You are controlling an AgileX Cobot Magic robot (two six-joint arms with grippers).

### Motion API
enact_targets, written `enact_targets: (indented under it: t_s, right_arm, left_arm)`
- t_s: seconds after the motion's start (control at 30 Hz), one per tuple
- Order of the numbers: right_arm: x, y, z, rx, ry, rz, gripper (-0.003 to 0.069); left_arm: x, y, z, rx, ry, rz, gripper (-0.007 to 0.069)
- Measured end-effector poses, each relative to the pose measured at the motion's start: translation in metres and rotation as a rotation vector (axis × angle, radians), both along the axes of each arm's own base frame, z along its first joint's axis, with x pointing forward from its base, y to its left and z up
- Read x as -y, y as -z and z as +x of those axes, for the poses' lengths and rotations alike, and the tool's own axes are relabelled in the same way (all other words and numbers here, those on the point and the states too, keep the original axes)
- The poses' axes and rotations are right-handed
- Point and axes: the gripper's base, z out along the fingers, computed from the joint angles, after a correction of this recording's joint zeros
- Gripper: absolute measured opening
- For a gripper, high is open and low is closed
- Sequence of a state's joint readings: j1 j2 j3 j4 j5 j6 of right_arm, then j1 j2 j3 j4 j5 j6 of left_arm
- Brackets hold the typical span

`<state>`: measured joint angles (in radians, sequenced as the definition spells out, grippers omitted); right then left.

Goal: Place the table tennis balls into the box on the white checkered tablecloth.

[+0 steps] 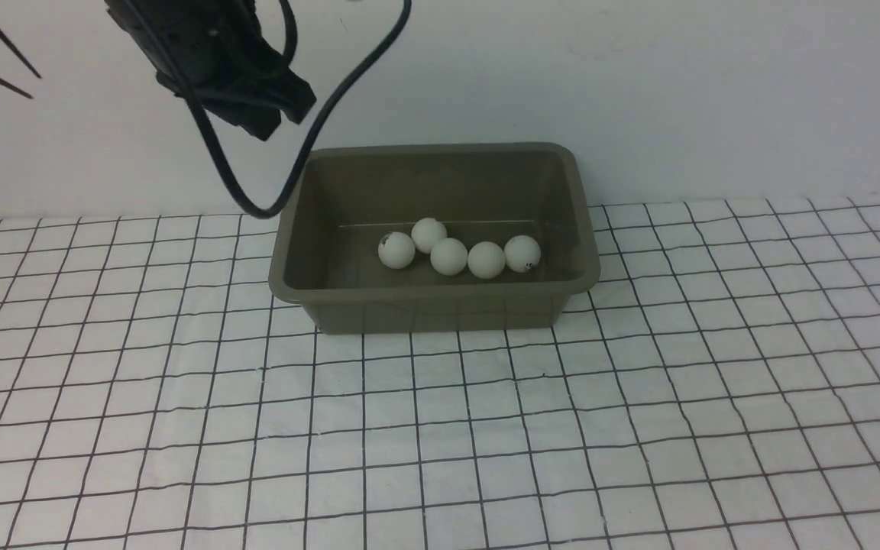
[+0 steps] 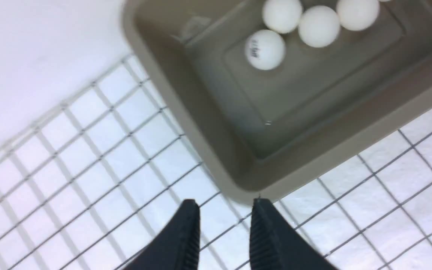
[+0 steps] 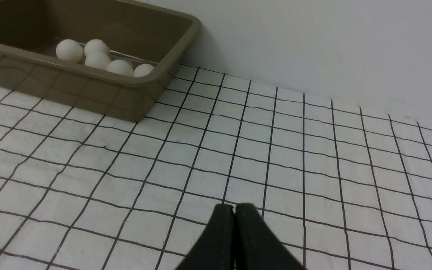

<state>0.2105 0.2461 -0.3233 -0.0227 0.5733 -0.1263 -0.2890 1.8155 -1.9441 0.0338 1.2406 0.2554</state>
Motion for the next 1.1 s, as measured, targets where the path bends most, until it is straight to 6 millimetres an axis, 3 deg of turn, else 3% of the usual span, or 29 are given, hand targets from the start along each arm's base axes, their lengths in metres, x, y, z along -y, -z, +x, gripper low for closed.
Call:
enact_targets:
  t_s: [0.27,0.63,0.8,0.9,1.03,1.1]
  right_arm:
    - [0.0,0.0,0.0,-0.001,0.0,0.0,-0.0018]
    - [0.0,0.0,0.0,-0.002,0.0,0.0,-0.0018]
    - [0.0,0.0,0.0,-0.002,0.0,0.0,-0.0018]
    - [0.0,0.0,0.0,-0.002,0.0,0.0,-0.0018]
    - [0.0,0.0,0.0,-0.002,0.0,0.0,-0.0018]
    - [0.0,0.0,0.0,-0.002,0.0,0.0,-0.0018]
  left_arm:
    - [-0.009,-0.03,-0.021,0.062,-0.091,-0.04,0.0174]
    - [-0.006,-0.013,-0.009,0.019,-0.103,-0.033,0.0174]
    - [-0.002,-0.018,-0.014,0.033,-0.089,-0.028,0.0174]
    - [0.001,-0.042,-0.037,0.098,-0.036,-0.026,0.0174]
    - [-0.011,-0.104,-0.103,0.401,0.025,-0.147,0.0174]
    - [-0.021,-0.114,-0.13,0.521,0.029,-0.182,0.0174]
